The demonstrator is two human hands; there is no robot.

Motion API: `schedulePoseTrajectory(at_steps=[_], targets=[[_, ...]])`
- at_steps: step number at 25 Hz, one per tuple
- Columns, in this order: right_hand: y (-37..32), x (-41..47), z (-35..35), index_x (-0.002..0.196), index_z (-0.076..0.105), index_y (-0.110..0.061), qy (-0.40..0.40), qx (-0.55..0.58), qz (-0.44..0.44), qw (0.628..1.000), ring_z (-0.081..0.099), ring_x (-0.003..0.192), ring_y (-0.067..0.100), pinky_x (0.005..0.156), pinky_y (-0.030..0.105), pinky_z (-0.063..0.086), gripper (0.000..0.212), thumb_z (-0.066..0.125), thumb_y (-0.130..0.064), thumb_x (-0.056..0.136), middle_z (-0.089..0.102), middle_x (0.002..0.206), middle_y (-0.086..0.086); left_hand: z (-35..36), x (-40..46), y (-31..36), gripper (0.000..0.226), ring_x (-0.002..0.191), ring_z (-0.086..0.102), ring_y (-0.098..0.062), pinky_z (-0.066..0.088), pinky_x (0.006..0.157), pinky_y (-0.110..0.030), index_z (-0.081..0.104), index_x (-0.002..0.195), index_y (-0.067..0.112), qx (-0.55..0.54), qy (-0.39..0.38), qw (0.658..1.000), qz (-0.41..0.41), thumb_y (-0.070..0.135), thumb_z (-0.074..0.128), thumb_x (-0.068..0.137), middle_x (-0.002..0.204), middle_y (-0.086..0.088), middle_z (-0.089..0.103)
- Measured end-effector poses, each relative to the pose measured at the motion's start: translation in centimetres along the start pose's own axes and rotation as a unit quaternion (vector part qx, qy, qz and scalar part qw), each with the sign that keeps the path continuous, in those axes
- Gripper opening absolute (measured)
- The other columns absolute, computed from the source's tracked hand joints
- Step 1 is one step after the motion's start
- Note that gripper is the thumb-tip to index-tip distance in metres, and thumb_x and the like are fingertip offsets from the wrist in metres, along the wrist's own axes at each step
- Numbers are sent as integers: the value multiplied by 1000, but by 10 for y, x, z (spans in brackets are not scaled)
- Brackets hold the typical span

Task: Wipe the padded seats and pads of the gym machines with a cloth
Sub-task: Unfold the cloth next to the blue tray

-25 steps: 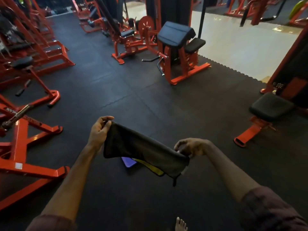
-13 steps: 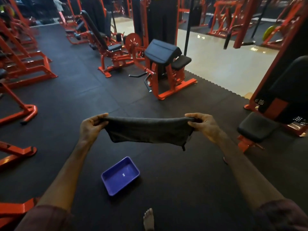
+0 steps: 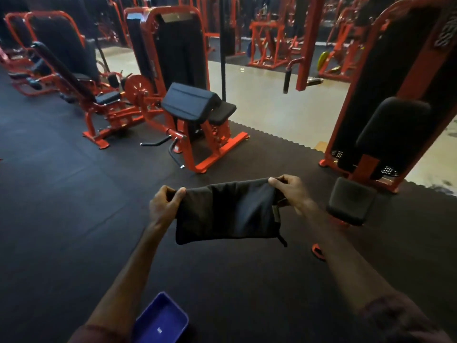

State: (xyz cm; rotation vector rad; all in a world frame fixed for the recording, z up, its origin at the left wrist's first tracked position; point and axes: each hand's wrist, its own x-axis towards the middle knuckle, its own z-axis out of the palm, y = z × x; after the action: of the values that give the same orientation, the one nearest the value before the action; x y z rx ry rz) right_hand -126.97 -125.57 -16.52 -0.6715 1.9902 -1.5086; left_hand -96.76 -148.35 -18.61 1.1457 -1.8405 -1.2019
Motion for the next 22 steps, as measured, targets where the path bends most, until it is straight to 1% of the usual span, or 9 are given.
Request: schedulePoseTrajectory(at_steps=[3,5,7,10,14,16,18,19,22], targets=[[-11,14,10,97,68,2,40,17,-53,998,73,76,35,62,55,64,30,78,-26,96,71,90,25,78,3,56,31,85,78,-32,65,61,-46,68,91,16,-109,-61,992,-21,45,79,93,91,-13,76],[-17,22,11,97,74,-10,35,-21,-119,992,76,83,32,72,57,64,21,80,-30,94,76,90,14,134,6,87,30,87,78,-30,65,61,-43,69,97,8,-159,-118,980,-16,37,78,95,94,-13,78],[-18,31,2,101,77,-20,9,-38,-156,987,77,90,20,80,47,64,14,76,-33,96,78,96,2,181,10,114,32,88,79,-27,66,66,-44,72,100,11,-174,-156,972,-10,42,80,93,94,-9,80],[-7,52,-39,117,77,-15,2,-11,-151,989,70,103,7,87,24,56,20,62,-23,106,72,112,0,237,27,138,37,91,79,-16,66,72,-40,73,108,18,-179,-209,961,5,45,87,86,98,0,81],[28,102,-118,119,76,-23,53,-57,-163,984,63,112,7,92,19,51,22,76,-20,97,62,120,2,314,56,153,29,99,79,-22,66,79,-42,71,120,15,-160,-325,931,44,27,80,95,106,-4,81],[53,129,-159,132,64,-30,90,-26,-107,990,60,118,6,95,26,53,50,85,-31,88,57,132,-1,356,75,159,21,100,78,-27,64,76,-40,71,122,12,-168,-382,908,28,19,67,104,109,-9,80],[77,149,-201,152,43,-36,79,107,6,991,56,134,12,111,45,51,85,88,-47,81,52,148,-4,395,96,169,22,95,74,-28,60,72,-37,72,122,12,-177,-423,888,-28,16,57,106,108,-10,78],[89,157,-224,157,37,-36,64,177,48,981,56,136,15,113,51,48,91,87,-49,81,53,150,-6,416,107,175,25,94,72,-28,57,73,-37,72,122,12,-178,-438,880,-53,16,55,106,107,-10,76],[106,175,-280,146,55,-14,16,290,105,951,71,113,20,90,36,60,55,73,-26,96,71,130,3,482,138,182,29,93,68,-24,54,77,-38,72,124,14,-167,-482,855,-97,19,52,105,107,-10,73]])
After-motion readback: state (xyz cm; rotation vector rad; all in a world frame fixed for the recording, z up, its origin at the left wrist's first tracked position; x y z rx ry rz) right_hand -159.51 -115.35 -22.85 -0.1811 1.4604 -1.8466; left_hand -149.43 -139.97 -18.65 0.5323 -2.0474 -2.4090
